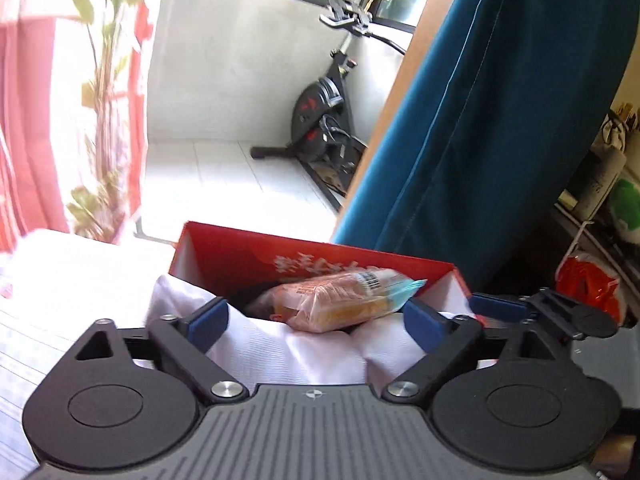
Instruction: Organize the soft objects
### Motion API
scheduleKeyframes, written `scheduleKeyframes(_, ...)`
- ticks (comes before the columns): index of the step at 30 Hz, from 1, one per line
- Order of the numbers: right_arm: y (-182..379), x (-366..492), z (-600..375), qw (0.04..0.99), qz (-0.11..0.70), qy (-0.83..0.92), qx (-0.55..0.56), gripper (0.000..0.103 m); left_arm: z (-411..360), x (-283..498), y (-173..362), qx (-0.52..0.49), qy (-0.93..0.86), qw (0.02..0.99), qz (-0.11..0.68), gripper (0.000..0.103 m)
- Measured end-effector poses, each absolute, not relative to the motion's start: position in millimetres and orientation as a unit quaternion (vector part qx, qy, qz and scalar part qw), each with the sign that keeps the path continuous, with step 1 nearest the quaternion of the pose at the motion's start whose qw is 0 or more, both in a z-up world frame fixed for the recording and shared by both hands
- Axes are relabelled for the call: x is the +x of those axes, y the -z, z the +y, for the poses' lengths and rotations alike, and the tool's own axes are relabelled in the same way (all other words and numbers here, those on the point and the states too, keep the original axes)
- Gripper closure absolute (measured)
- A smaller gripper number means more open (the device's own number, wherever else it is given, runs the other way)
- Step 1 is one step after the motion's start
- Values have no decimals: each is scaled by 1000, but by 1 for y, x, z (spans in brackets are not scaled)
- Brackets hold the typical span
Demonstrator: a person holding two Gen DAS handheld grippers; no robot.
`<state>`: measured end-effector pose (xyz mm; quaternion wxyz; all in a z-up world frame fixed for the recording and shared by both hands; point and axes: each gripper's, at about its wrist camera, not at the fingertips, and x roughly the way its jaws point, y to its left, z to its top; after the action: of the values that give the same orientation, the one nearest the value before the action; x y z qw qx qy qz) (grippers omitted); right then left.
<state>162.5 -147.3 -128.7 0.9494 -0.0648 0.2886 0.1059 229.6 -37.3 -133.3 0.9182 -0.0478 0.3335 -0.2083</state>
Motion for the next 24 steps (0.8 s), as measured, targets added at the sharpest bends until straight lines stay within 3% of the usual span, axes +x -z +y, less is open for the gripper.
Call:
scheduleKeyframes(4, 122, 142, -153, 956, 276, -79, -54, 1, -32, 206, 116, -10, 188, 933, 308, 0)
scheduleKeyframes(16, 48, 66, -148, 976, 213, -34, 13, 0, -1, 122, 51, 65, 101, 960, 251, 0)
scheduleKeyframes(24, -15, -2, -132, 985, 169, 1, 37, 0, 35, 58, -10, 7, 98, 973, 211, 0)
